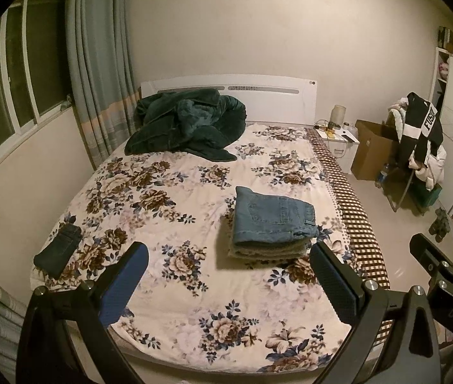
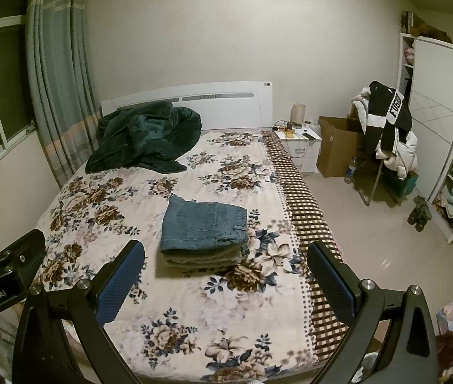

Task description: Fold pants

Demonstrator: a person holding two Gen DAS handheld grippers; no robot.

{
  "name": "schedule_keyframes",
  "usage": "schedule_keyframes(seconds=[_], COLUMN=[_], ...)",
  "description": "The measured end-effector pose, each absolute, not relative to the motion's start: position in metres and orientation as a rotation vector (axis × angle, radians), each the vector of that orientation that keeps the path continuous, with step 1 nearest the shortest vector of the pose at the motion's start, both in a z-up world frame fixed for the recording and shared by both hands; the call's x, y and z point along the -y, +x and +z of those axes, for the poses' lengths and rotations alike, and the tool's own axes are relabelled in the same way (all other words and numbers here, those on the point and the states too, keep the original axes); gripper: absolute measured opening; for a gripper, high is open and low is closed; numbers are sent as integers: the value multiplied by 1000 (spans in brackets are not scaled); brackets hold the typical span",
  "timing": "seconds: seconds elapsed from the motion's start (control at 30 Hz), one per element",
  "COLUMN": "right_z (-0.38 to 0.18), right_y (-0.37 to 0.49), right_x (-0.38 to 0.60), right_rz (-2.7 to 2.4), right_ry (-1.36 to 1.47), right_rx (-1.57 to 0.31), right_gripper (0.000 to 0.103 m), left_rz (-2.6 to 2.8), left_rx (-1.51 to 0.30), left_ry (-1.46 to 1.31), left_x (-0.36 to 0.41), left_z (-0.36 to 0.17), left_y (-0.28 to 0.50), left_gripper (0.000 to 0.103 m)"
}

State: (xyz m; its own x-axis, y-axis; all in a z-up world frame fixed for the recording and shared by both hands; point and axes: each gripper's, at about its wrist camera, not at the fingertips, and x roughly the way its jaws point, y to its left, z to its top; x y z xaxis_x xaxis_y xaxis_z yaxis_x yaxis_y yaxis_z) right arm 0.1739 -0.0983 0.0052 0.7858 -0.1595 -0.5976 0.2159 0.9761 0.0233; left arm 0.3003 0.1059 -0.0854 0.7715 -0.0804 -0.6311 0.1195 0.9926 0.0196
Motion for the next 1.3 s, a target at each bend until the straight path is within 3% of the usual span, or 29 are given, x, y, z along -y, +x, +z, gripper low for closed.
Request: schedule_keyframes(seconds=[1.3], right_z=[-2], right_y=[184], right_x=[90], right_rz=[-176], right_ry=[93], right_rx=[-652], right_gripper=[103], left_rz=[-95], left_rx=[-681], left_ry=[61], left_x=[-111], left_z=[-90], left_y=[297], left_gripper=[103])
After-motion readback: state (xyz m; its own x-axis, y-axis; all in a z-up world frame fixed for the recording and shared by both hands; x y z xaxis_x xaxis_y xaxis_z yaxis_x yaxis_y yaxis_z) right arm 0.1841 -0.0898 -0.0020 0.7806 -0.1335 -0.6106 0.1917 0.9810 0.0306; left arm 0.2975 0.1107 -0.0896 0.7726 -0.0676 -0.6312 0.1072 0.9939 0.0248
